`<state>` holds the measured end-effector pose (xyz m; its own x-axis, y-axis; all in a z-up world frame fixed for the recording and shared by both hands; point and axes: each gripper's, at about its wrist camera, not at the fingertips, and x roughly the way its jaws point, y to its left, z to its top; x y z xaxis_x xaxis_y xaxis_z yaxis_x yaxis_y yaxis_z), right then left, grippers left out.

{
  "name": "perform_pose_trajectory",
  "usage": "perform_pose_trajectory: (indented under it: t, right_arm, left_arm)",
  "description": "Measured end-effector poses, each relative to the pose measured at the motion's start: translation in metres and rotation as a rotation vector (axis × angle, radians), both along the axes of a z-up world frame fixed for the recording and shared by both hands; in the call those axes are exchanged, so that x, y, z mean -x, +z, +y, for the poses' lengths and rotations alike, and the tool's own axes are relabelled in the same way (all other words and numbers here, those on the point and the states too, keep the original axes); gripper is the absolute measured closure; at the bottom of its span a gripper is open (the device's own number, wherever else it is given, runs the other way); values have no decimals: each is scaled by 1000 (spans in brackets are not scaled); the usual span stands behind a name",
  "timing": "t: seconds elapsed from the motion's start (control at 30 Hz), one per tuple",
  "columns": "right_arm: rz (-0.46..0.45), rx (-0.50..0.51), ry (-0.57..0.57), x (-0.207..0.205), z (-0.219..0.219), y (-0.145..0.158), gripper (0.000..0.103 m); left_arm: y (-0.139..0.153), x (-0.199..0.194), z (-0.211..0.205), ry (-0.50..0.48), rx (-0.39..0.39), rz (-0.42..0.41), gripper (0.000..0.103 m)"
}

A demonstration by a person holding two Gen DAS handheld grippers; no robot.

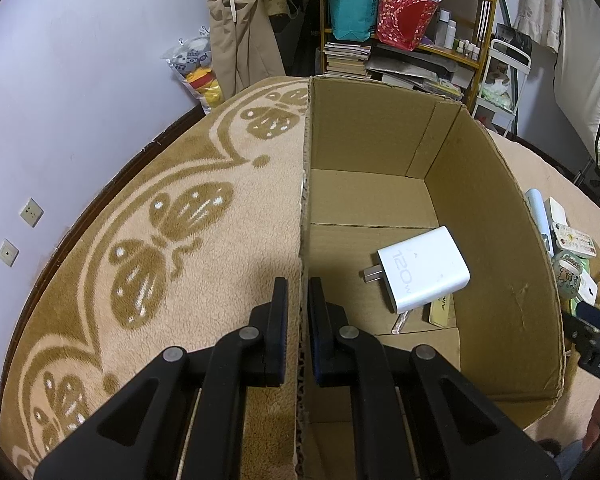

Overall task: Organize rigid objects
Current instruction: 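Move the right tool back to the pile over the black car key, then grasp the black car key fob with the right tool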

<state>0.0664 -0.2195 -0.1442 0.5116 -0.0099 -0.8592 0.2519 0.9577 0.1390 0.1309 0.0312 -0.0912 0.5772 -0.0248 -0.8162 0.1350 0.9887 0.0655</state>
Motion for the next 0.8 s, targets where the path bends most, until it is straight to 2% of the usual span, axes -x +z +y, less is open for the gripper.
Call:
perform_pose_trajectory:
  t: [0.17, 0.23, 0.3, 0.37, 0.43, 0.5, 0.8]
  right_arm:
    - [48, -28, 7, -1, -2, -19, 44]
    - [70, -52, 12, -1, -3, -29, 60]
    - [101, -66, 16, -2, -3, -39, 65]
    - [115, -54, 13, -2, -3, -44, 66]
    - [111, -55, 13, -1, -3, -45, 83]
    - [110, -41, 7, 0, -4, -45, 90]
    - [50, -51, -21, 8, -8, -33, 91]
  left_arm:
    - [0, -1, 2, 0, 3, 1, 94]
    - [0, -1, 2, 0, 2, 0, 94]
    - [0, -1, 2, 0, 2, 0, 94]
    - [0, -1, 2, 0, 3, 1, 94]
    - [0, -1, 2, 0, 3, 1, 94]
    - [0, -1, 2, 0, 2, 0, 94]
    - [0, -1, 2, 0, 3, 0, 94]
